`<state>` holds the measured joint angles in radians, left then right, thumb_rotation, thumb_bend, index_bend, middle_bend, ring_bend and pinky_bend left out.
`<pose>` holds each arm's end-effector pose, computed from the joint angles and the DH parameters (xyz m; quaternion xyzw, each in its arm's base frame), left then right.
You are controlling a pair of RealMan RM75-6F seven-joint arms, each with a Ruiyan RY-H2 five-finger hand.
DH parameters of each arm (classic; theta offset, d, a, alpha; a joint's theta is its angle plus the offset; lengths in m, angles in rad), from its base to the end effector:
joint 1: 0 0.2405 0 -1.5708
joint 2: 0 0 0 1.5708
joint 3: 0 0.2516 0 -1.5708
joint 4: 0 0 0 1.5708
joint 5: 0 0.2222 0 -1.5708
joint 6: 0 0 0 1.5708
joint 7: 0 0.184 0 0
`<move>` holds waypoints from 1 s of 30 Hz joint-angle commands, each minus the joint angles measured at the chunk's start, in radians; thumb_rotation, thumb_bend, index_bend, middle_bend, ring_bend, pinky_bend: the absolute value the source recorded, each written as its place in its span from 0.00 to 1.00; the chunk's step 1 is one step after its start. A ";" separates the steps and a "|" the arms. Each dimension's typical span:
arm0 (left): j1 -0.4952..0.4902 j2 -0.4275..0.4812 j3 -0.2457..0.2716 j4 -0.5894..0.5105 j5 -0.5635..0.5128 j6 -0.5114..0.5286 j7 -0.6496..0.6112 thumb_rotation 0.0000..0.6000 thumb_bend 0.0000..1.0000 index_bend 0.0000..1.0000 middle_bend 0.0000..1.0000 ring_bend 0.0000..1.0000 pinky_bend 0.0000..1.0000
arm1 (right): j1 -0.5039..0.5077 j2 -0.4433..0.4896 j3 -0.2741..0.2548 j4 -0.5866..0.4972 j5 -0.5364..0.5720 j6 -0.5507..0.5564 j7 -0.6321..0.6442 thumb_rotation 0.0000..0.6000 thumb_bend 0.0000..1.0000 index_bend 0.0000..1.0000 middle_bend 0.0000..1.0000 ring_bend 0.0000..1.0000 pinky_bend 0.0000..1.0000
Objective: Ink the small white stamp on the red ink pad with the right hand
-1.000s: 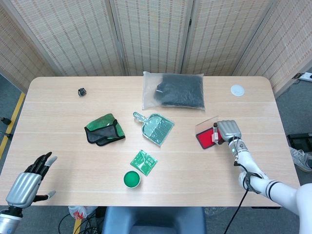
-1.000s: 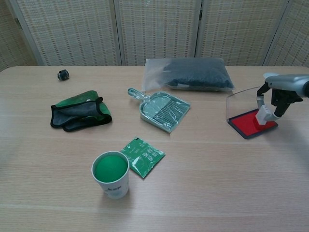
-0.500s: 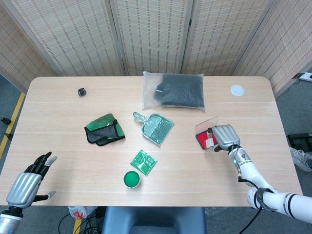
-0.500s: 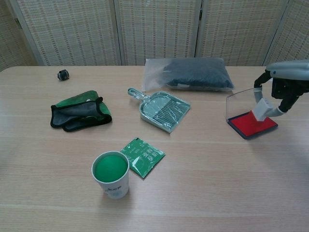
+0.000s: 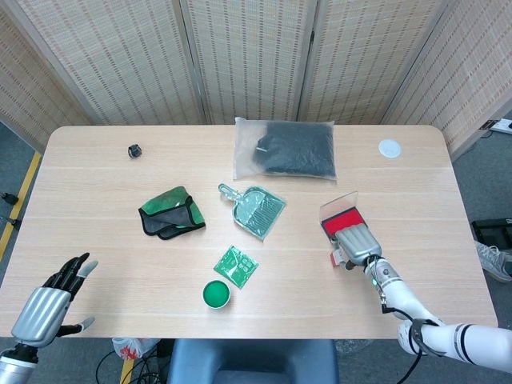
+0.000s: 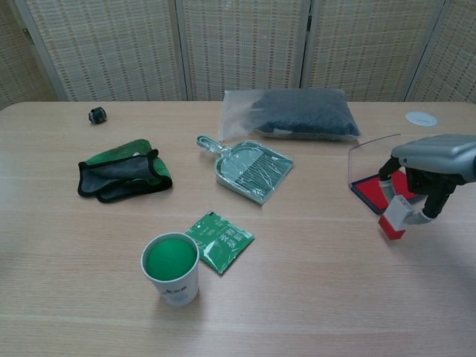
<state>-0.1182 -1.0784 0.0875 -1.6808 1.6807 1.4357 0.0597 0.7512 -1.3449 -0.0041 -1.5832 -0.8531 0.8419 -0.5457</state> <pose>-0.2815 0.1938 0.1097 -0.6914 -0.3774 -0.3621 0.4984 -0.2275 -0.3520 -0.0214 0.7894 -0.3893 0.1724 0.4424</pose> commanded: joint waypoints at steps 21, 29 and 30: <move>-0.004 -0.003 -0.006 0.006 -0.013 -0.010 0.002 1.00 0.07 0.08 0.00 0.02 0.27 | 0.005 -0.044 -0.013 0.072 0.004 -0.022 0.011 1.00 0.29 0.80 0.97 0.84 0.85; -0.004 -0.004 -0.007 0.008 -0.012 -0.009 0.002 1.00 0.07 0.08 0.00 0.02 0.27 | 0.012 -0.017 -0.017 0.050 0.023 -0.051 0.021 1.00 0.17 0.26 0.86 0.74 0.79; -0.005 -0.005 -0.007 0.008 -0.013 -0.010 0.002 1.00 0.07 0.08 0.00 0.02 0.27 | 0.014 -0.013 -0.018 0.047 0.028 -0.054 0.020 1.00 0.15 0.19 0.84 0.74 0.79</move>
<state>-0.1227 -1.0831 0.0805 -1.6724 1.6677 1.4256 0.0618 0.7636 -1.3612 -0.0211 -1.5335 -0.8280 0.7904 -0.5252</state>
